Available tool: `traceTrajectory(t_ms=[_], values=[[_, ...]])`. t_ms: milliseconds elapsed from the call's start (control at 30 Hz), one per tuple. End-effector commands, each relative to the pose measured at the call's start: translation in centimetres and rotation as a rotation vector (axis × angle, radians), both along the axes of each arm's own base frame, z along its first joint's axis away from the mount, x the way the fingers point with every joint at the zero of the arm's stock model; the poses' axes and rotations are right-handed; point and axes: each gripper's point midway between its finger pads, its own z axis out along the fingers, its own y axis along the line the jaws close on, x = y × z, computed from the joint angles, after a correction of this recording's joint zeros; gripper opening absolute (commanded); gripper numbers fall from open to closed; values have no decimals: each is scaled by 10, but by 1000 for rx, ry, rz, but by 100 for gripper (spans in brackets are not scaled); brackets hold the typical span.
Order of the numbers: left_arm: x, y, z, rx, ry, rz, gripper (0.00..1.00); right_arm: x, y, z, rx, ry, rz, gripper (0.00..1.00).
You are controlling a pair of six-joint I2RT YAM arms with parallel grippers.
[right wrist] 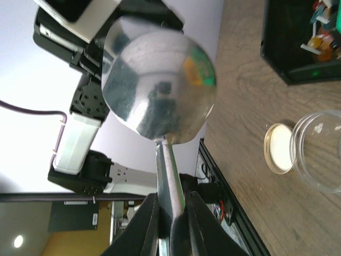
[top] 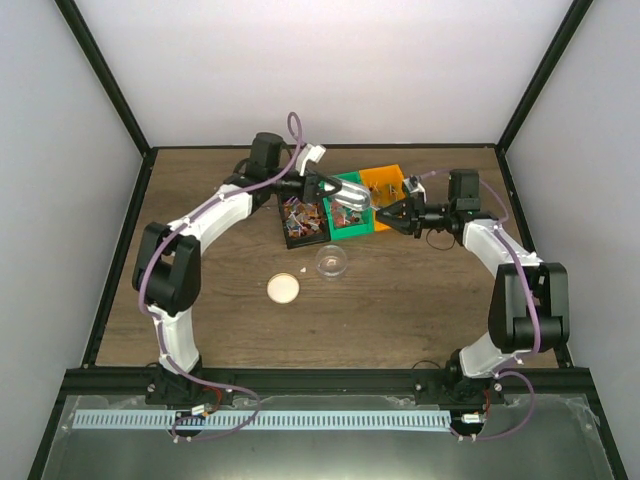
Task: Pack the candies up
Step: Adjust the spatula.
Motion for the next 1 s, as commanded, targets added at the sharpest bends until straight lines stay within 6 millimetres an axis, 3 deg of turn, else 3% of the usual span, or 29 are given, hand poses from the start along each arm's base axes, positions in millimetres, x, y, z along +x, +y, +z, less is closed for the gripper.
traceTrajectory(t_ms=[0,267,600,800,967], values=[[-26,-21,-3,-47,13,-130,4,1,11,5,17,-8,45,1],[-45,-25,7,-129,94,-245,4,8,11,-3,19,13,46,1],[-41,-20,2,-134,183,-208,4,29,5,-10,-45,6,-55,20],[-31,-11,-6,-122,216,-156,4,36,-7,-12,-119,-39,-126,43],[-18,-3,-16,-120,278,-111,4,44,-24,-10,-216,-103,-228,48]])
